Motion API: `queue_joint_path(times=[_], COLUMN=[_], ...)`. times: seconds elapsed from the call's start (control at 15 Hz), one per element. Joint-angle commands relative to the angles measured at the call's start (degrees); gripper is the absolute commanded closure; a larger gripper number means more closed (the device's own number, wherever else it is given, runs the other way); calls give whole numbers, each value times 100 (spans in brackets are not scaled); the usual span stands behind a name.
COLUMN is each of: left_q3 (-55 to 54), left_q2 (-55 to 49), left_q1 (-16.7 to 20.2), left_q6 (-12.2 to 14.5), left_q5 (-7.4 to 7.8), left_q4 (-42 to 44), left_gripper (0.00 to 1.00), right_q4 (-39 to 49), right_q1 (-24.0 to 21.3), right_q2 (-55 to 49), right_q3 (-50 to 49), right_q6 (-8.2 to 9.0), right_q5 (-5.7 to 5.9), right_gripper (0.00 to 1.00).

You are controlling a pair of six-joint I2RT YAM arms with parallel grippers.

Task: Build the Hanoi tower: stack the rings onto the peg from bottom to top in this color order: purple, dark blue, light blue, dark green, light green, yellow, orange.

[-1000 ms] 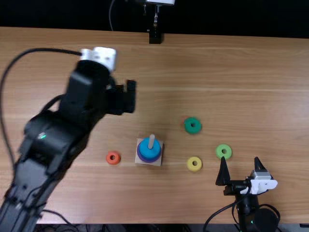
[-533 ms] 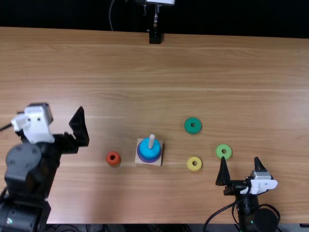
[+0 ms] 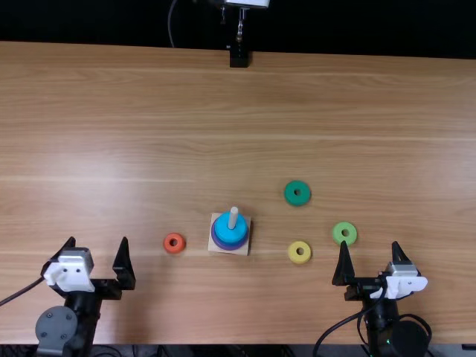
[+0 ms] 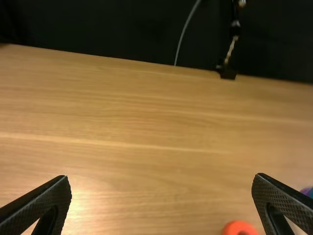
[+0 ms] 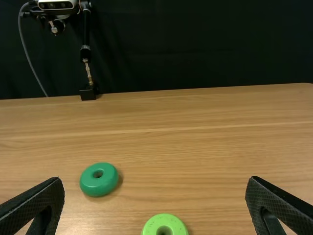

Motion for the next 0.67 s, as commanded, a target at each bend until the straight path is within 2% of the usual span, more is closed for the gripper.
queue_joint_path(times=[0.0, 0.07, 0.27, 0.6], left_q3=[-204, -318, -546, -775], left_q2=[-300, -388, -678, -792], left_q1=[51, 112, 297, 279], left_q6=[974, 1122, 1101, 1111], left_q5=[182, 224, 214, 224], left_q4=[51, 51, 40, 51], left_gripper=[0, 0, 0, 0], right_q4=[-111, -111, -111, -111], right_q1=[-40, -40, -40, -40], right_q2=[-10, -10, -10, -10], right_q3=[-56, -56, -56, -56], right_q6=[15, 15, 15, 15], right_q5=[-12, -12, -12, -12], right_gripper=[0, 0, 0, 0])
